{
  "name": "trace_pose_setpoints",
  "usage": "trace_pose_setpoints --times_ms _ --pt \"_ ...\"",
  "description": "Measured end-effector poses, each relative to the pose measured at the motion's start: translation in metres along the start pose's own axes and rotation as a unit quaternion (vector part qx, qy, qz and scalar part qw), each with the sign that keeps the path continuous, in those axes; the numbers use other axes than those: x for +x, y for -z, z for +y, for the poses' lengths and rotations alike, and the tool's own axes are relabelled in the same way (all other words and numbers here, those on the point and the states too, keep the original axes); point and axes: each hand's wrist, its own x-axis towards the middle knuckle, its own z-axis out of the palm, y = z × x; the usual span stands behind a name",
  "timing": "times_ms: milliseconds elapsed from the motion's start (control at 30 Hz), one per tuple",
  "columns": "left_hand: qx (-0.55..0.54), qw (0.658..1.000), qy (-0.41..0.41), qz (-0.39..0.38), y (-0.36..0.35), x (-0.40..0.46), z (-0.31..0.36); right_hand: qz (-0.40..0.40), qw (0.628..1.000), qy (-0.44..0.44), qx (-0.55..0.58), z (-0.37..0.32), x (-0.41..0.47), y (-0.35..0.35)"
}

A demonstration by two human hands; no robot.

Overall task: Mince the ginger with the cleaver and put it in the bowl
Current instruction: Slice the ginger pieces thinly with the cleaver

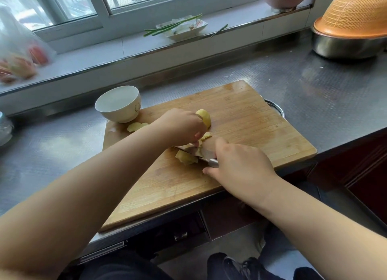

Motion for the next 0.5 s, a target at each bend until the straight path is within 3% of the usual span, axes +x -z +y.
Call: trace_pose_setpoints --times_ms 267,333,400,433,500 --pt "0.028 1.0 0.007 0.0 0.012 0.004 -0.003 0.005 1.0 0.003 0.02 0.001 -0.001 0.009" --pt "0.005 0.998 0.031 0.051 0.024 -0.004 -0.009 -0.001 1.0 -0.003 0.028 0.003 0.0 0.011" --pt "-0.031 0.967 0.03 0.249 0.038 -0.019 -0.016 -0.01 0.999 -0.015 0.028 0.005 0.003 0.014" --pt "-0.058 0.92 0.03 0.387 0.043 -0.029 -0.017 -0.013 0.999 -0.02 0.028 0.007 0.005 0.015" --pt "-0.11 0.78 0.053 0.614 0.041 -0.051 -0.011 -0.019 0.999 -0.026 0.044 0.011 0.01 0.016"
